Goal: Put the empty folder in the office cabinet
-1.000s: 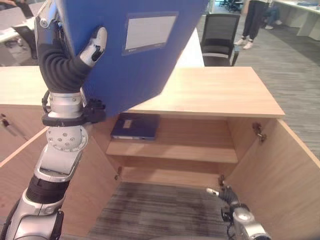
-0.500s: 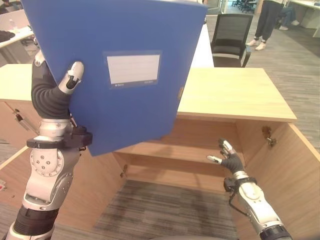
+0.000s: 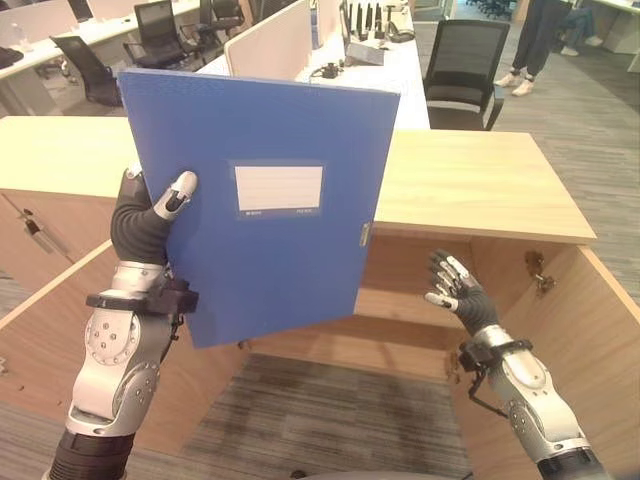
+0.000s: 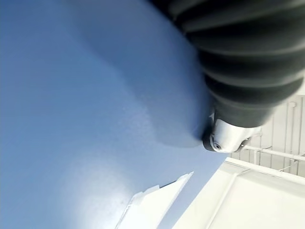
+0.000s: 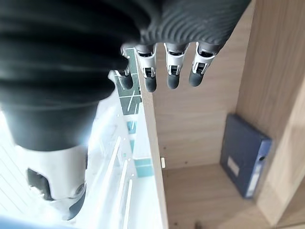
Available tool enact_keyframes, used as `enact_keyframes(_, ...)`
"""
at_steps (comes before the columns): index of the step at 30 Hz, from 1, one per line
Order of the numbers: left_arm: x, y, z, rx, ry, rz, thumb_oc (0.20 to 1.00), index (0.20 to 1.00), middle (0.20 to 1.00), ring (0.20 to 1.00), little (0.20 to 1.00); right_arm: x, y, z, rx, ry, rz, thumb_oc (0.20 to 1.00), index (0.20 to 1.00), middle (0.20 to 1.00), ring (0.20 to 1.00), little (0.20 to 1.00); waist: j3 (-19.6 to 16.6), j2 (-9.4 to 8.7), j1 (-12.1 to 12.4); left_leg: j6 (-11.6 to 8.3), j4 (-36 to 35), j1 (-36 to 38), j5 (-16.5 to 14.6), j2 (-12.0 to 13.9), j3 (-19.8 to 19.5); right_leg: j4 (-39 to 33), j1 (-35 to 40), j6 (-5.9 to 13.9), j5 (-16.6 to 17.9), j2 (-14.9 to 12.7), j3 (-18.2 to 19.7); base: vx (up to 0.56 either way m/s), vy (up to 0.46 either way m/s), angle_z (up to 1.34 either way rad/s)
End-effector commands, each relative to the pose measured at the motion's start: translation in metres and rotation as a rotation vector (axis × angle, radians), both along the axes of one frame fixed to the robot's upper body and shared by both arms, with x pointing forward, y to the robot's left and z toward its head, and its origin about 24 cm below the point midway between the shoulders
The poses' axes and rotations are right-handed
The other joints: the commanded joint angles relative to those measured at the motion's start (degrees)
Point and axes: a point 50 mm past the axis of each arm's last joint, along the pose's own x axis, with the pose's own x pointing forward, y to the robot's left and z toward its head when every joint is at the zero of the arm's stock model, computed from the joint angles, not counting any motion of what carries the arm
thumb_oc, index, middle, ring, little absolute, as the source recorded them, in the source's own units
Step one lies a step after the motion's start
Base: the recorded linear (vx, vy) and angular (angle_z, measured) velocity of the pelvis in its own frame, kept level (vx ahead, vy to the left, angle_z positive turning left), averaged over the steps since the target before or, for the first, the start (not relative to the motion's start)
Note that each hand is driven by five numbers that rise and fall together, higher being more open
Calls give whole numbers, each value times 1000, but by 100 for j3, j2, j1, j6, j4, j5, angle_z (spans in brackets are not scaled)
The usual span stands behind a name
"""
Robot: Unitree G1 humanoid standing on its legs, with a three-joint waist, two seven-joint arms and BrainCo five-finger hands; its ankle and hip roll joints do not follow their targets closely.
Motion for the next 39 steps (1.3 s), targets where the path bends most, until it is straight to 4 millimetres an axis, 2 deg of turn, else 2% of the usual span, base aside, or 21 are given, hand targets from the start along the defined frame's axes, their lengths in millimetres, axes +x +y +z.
enact_keyframes(1, 8, -14, 20, 40, -109, -86, 200, 200, 200, 200, 200, 19, 23, 38, 49, -159, 151, 1000, 1000, 1000, 1000, 1000, -46, -115, -46, 15, 60, -21, -417, 134, -172, 341, 40, 189, -522, -143, -171, 0, 0, 0)
enact_keyframes(8, 14, -34, 17, 52, -105, -169, 200, 200, 200, 200, 200, 20, 45, 35, 144, -130, 264, 1000, 1000, 1000, 1000, 1000, -40, -133, -81, 7, 60, -37, -413, 143, -133, 331, 7, 191, -502, -142, -140, -3, -3, -2)
enact_keyframes(12, 16, -47, 17, 66, -104, -237, 200, 200, 200, 200, 200, 17, 67, 42, 235, -128, 395, 1000, 1000, 1000, 1000, 1000, -27, -158, -100, 1, 60, -48, -405, 154, -117, 320, -22, 190, -488, -131, -117, 8, -7, -2)
enact_keyframes(19, 18, -57, 17, 76, -114, -274, 200, 200, 200, 200, 200, 18, 77, 48, 242, -143, 453, 1000, 1000, 1000, 1000, 1000, -20, -175, -116, -2, 60, -45, -413, 164, -109, 340, -33, 189, -503, -118, -99, 0, 0, 0)
enact_keyframes(27, 18, -68, 14, 65, -94, -330, 200, 200, 200, 200, 200, 18, 98, 60, 271, -180, 543, 1000, 1000, 1000, 1000, 1000, -24, -180, -122, 2, 60, -29, -423, 175, -96, 365, -43, 184, -509, -118, -71, 0, 0, 0)
enact_keyframes(36, 20, -61, 10, 77, -81, -286, 200, 200, 200, 200, 200, 18, 101, 66, 283, -208, 551, 1000, 1000, 1000, 1000, 1000, -24, -187, -126, 8, 60, -21, -433, 183, -92, 356, -49, 181, -509, -115, -59, 0, 0, 0)
enact_keyframes(39, 22, -48, 10, 104, -83, -219, 200, 200, 200, 200, 200, 17, 95, 64, 277, -203, 531, 1000, 1000, 1000, 1000, 1000, -38, -189, -127, 8, 60, -18, -442, 179, -91, 354, -43, 177, -515, -112, -53, 0, 0, 0)
